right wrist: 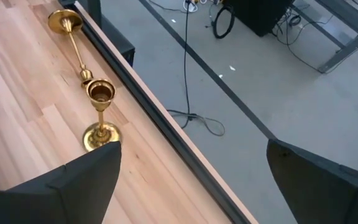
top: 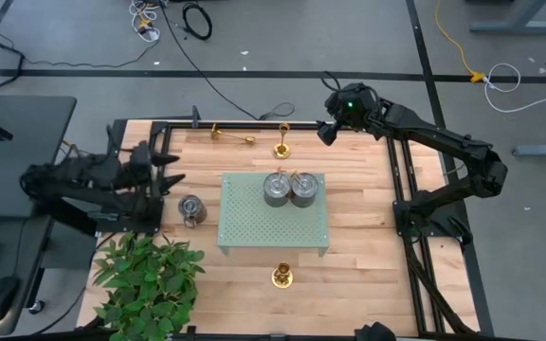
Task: Pick & Place candle stick holders
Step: Put the orange scented candle on the shelf
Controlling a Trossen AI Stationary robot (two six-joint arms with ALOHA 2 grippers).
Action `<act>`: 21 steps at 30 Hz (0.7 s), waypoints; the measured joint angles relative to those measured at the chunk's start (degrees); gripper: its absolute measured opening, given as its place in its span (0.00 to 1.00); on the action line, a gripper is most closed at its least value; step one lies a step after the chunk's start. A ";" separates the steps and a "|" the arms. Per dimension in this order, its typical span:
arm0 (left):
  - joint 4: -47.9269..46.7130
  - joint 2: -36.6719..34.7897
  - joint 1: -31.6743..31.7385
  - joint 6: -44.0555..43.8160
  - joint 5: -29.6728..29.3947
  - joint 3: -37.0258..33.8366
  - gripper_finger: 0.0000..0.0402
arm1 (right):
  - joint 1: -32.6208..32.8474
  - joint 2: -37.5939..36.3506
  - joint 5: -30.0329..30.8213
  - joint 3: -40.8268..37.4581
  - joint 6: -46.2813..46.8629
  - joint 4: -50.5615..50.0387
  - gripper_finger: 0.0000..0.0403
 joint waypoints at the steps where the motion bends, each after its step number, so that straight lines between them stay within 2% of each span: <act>1: -1.81 1.84 0.00 0.19 0.63 2.26 0.73 | 0.00 0.00 -0.01 0.00 -0.01 0.00 0.99; 5: -11.36 9.04 -0.01 -1.67 3.29 10.01 0.76 | 0.00 0.00 0.00 0.00 -0.02 0.05 0.99; 11: -22.58 18.52 0.00 -8.08 8.04 12.08 0.77 | 0.00 0.00 0.01 0.00 -0.24 -0.18 0.99; 14: -22.53 22.58 -0.02 -9.43 11.57 12.08 0.77 | 0.00 0.00 0.01 0.00 -0.26 -0.64 0.99; 21: -26.23 29.32 0.04 -12.31 12.68 12.08 0.77 | 0.02 -0.02 0.02 0.00 -0.26 -1.69 0.99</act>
